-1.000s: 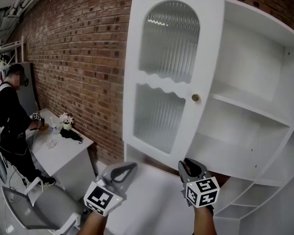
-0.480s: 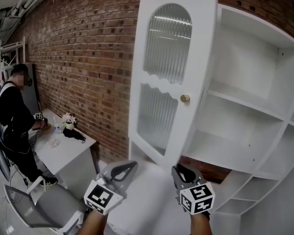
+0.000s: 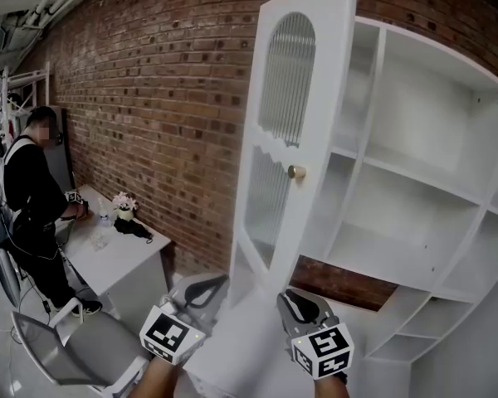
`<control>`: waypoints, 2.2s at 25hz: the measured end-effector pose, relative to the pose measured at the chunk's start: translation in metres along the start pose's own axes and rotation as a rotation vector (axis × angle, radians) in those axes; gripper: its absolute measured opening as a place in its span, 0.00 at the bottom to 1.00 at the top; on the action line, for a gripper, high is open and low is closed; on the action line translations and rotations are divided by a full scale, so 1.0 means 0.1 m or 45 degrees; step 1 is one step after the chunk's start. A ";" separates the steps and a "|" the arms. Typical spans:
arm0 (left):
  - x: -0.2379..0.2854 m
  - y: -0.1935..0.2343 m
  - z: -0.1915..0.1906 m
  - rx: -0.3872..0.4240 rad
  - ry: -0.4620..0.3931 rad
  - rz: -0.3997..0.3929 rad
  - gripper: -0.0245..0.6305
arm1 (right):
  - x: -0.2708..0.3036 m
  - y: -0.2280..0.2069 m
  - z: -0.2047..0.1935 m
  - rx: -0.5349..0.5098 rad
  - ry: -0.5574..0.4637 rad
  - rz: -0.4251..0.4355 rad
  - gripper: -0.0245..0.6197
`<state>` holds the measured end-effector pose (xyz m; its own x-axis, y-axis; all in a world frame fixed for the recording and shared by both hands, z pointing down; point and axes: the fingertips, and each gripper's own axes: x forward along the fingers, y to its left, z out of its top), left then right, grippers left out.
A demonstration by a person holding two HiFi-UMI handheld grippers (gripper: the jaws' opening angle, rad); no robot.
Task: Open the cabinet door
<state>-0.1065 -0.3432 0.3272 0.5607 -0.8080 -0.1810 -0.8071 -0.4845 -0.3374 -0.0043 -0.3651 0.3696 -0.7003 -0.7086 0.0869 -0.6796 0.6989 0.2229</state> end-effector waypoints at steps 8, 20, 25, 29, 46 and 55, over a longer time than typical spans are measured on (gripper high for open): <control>-0.39 0.24 -0.02 -0.003 0.019 0.061 0.04 | 0.22 0.70 0.20 -0.053 -0.039 0.135 0.09; -1.07 0.60 -0.08 0.016 0.069 0.188 0.04 | 0.68 1.40 0.43 -0.111 -0.099 0.262 0.04; -1.19 0.61 -0.10 0.013 0.082 0.216 0.04 | 0.65 1.39 0.45 -0.104 -0.112 0.264 0.04; -1.21 0.60 -0.12 0.011 0.092 0.220 0.04 | 0.61 1.34 0.46 -0.094 -0.129 0.243 0.04; -1.06 0.45 -0.10 0.019 0.112 0.247 0.04 | 0.38 0.98 0.51 -0.104 -0.183 0.209 0.04; -1.00 0.36 -0.15 0.030 0.145 0.267 0.04 | 0.33 0.87 0.44 -0.108 -0.188 0.237 0.04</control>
<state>-0.1943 -0.2847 0.3468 0.3557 -0.9234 -0.1443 -0.8984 -0.2953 -0.3250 -0.0960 -0.3230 0.3489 -0.8401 -0.5423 -0.0076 -0.5197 0.8009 0.2975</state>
